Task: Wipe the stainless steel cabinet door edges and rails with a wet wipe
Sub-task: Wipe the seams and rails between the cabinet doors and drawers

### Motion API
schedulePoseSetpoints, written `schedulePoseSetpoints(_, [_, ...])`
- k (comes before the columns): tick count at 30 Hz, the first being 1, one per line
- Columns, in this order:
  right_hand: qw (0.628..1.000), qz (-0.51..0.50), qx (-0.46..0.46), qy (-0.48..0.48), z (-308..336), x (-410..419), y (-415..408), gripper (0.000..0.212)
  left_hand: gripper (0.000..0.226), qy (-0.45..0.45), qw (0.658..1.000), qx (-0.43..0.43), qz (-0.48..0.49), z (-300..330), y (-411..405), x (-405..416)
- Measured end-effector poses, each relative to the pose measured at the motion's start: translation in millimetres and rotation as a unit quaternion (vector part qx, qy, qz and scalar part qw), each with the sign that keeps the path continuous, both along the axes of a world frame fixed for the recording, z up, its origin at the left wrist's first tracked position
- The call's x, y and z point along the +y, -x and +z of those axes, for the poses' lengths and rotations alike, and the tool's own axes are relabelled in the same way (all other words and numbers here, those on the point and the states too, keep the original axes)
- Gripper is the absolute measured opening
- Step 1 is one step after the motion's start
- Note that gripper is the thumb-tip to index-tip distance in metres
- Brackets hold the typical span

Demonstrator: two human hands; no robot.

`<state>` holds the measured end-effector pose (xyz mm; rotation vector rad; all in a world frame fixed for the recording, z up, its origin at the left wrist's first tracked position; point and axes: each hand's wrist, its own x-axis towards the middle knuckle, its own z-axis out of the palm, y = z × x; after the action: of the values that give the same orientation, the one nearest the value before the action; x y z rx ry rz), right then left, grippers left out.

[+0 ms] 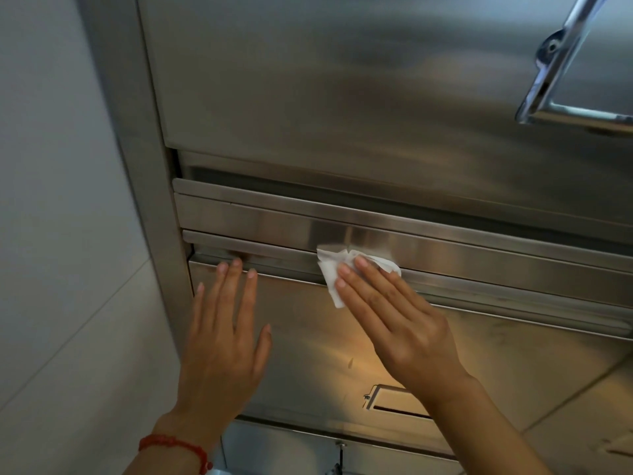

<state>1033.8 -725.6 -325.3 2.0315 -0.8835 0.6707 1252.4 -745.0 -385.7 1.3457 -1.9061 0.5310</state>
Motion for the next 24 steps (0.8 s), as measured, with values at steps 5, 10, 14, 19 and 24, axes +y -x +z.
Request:
schedulePoseSetpoints(5, [1.000,-0.001,0.006,-0.004,1.8,2.9,13.5,0.033,0.057,-0.001,1.000,0.003,0.001,0.5,2.5,1.8])
schedulePoseSetpoints(10, [1.000,0.012,0.010,-0.020,6.8,1.9,15.5,0.033,0.055,0.012,1.000,-0.009,-0.017,-1.8,12.8,5.1])
schedulePoseSetpoints(14, [0.999,0.011,0.020,-0.027,9.0,4.2,22.6,0.033,0.056,0.017,0.999,-0.025,-0.037,-2.6,23.9,7.6])
schedulePoseSetpoints(19, [0.999,0.014,0.029,-0.014,8.4,2.9,22.9,0.033,0.056,0.015,0.999,-0.029,-0.032,-2.8,27.1,7.3])
schedulePoseSetpoints(24, [0.999,0.013,0.033,0.008,8.2,2.1,21.7,0.033,0.056,0.016,0.999,-0.036,-0.034,-2.4,26.5,7.3])
